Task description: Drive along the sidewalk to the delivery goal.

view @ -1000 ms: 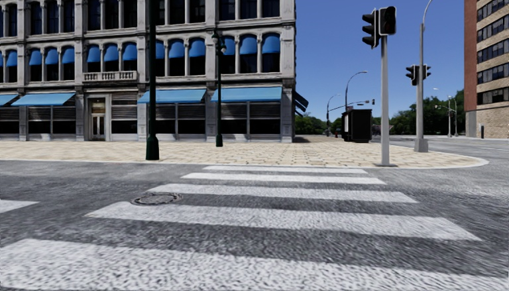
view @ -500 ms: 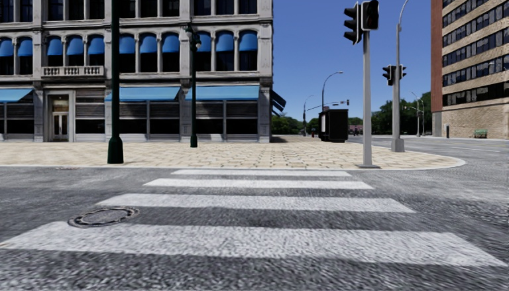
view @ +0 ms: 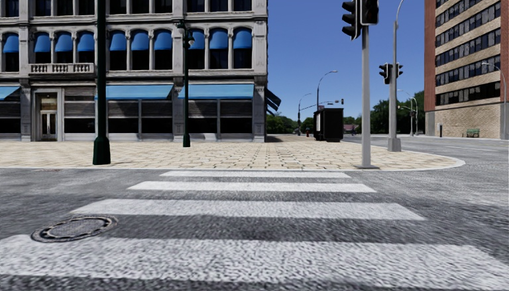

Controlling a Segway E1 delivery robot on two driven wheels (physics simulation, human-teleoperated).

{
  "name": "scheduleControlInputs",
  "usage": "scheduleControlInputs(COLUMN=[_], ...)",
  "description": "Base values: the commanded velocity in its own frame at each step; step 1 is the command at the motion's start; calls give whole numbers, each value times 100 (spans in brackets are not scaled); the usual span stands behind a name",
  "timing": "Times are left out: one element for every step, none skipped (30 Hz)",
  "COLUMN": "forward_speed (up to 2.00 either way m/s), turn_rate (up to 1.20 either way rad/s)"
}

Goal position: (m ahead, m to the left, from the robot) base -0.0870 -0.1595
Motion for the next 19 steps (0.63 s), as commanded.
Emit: scheduleControlInputs(forward_speed=[0,0,0,0,0,0,0,0,0,0,0,0,0,0,0,0,0,0,0], turn_rate=[0,0,0,0,0,0,0,0,0,0,0,0,0,0,0,0,0,0,0])
